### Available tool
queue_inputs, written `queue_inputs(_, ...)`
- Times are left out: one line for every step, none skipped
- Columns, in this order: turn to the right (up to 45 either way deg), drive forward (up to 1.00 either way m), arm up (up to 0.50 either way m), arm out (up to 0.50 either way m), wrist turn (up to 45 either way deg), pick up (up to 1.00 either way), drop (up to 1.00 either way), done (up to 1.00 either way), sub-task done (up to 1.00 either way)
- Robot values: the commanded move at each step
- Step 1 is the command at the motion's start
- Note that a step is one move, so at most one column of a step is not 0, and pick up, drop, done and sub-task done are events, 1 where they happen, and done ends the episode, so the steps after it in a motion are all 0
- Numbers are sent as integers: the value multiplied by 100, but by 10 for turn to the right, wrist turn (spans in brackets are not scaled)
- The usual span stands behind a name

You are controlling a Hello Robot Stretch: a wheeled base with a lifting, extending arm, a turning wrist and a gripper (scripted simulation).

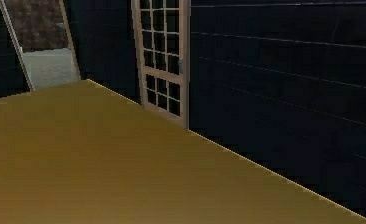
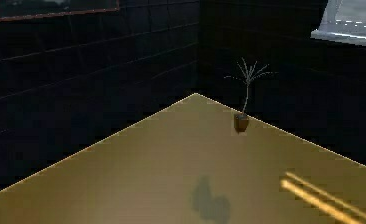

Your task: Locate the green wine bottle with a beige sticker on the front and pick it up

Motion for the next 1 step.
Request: queue_inputs(450, 0, 0, 0, 0, 0, 0, 0, 0)
